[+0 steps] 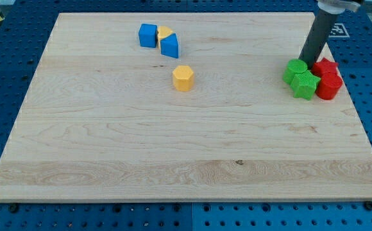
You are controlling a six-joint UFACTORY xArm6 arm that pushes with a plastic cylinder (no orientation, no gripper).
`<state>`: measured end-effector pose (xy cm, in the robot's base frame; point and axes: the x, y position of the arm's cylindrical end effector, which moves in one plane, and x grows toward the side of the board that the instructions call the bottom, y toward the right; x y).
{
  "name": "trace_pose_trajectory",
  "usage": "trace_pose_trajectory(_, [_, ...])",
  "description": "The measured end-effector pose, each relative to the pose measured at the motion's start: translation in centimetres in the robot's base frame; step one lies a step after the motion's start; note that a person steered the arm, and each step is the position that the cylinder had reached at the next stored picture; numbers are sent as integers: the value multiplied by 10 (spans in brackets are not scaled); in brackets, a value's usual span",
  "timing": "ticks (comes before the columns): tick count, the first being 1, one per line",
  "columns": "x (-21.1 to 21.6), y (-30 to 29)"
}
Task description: Push the red star into green star
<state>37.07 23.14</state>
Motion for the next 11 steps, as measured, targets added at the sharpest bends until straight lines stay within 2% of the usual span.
trace_pose_trajectory(1, [-4,2])
trace_pose_trajectory(2, [-40,1])
trace_pose_trajectory(3, [-44,20])
trace_pose_trajectory(4, [-24,57])
trace_pose_trajectory(5, [-11,64])
trace_pose_trajectory(7, [-7,52])
trace_pose_trajectory(9, [2,11])
trace_pose_trajectory(11, [-3,40])
